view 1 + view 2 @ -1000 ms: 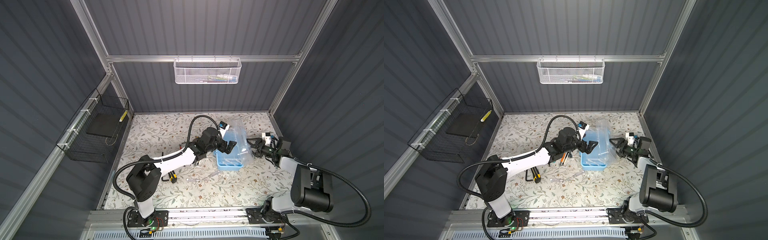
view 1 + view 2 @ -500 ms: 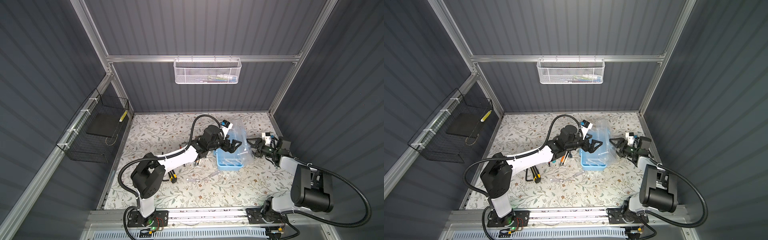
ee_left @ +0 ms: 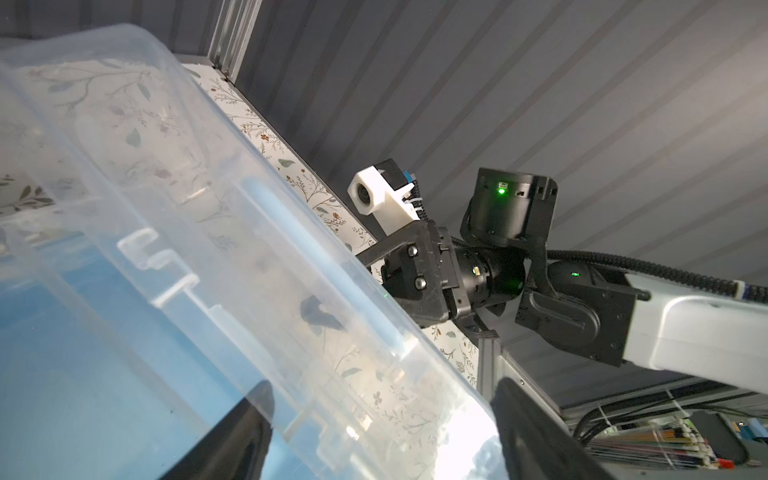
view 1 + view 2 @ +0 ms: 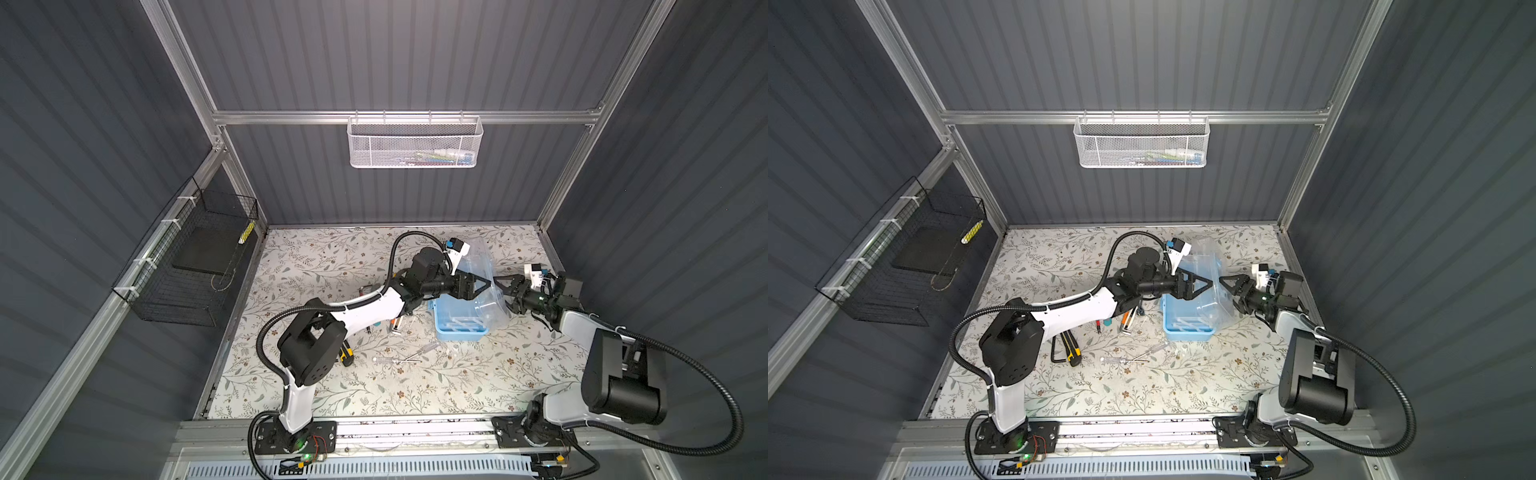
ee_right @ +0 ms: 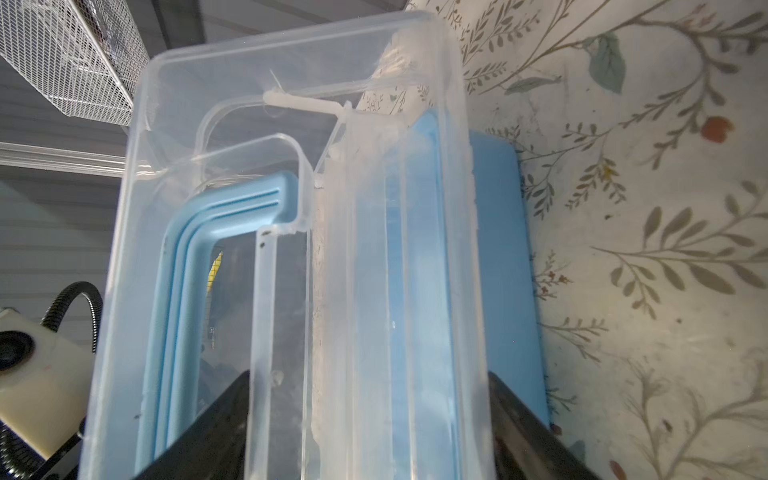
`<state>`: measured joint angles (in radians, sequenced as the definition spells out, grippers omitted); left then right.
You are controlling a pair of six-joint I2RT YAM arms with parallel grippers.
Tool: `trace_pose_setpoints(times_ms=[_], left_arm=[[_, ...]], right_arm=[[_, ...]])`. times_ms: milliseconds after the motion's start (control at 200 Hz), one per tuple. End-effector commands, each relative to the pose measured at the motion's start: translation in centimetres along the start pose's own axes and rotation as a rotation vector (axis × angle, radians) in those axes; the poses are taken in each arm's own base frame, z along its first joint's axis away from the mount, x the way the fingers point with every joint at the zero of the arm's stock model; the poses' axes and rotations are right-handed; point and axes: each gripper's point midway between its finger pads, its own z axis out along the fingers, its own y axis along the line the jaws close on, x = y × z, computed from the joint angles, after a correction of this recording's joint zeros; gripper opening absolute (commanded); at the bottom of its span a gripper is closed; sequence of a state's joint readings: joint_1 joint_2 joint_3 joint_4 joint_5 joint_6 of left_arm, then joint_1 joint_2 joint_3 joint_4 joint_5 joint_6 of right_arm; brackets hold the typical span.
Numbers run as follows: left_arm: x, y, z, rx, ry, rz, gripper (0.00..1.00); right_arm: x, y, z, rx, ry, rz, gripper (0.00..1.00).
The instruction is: Pack the tool kit
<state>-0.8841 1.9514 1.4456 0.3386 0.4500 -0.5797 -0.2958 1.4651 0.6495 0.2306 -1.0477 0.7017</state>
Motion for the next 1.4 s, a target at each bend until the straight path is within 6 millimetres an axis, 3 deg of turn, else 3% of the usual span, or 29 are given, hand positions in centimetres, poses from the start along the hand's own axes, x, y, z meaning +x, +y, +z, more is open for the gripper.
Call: trace_pose_setpoints(times_ms=[0, 245, 525, 720, 900, 1041, 1186, 1391], left_arm=[[-2.0, -2.5, 0.2, 0.092, -0.039, 0.014, 0.74], [-3.0, -3.0, -0.2, 0.102, -0.083, 0.029, 0.53], [-3.9, -3.2, 0.1, 0.115, -0.111, 0.017, 0.46], [-4.5, -3.3, 0.7, 0.116, -0.114, 0.011, 0.42], [-4.7, -2.8, 1.3, 0.101, -0.105, 0.006, 0.41], [-4.5, -2.1, 1.9, 0.074, -0.089, 0.009, 0.43], [-4.6, -1.7, 2.2, 0.059, -0.083, 0.016, 0.45], [-5.0, -1.4, 1.7, 0.02, -0.084, 0.046, 0.54]], right_arm=[[-0.5, 0.2, -0.1, 0.009, -0.005, -0.023, 0.75], [-0.8, 0.1, -0.2, 0.055, 0.005, -0.037, 0.81], [-1.4, 0.5, -0.3, 0.069, -0.004, -0.043, 0.9], [-1.0, -0.5, -0.4, 0.117, 0.0, -0.041, 0.99], [-1.6, -1.3, -1.2, 0.223, -0.022, -0.07, 0.99], [-3.6, -2.6, -3.6, 0.402, -0.088, -0.102, 0.99], [-5.6, -2.5, -5.8, 0.46, -0.145, -0.107, 0.99], [-6.6, -3.0, -7.8, 0.578, -0.167, -0.125, 0.99]])
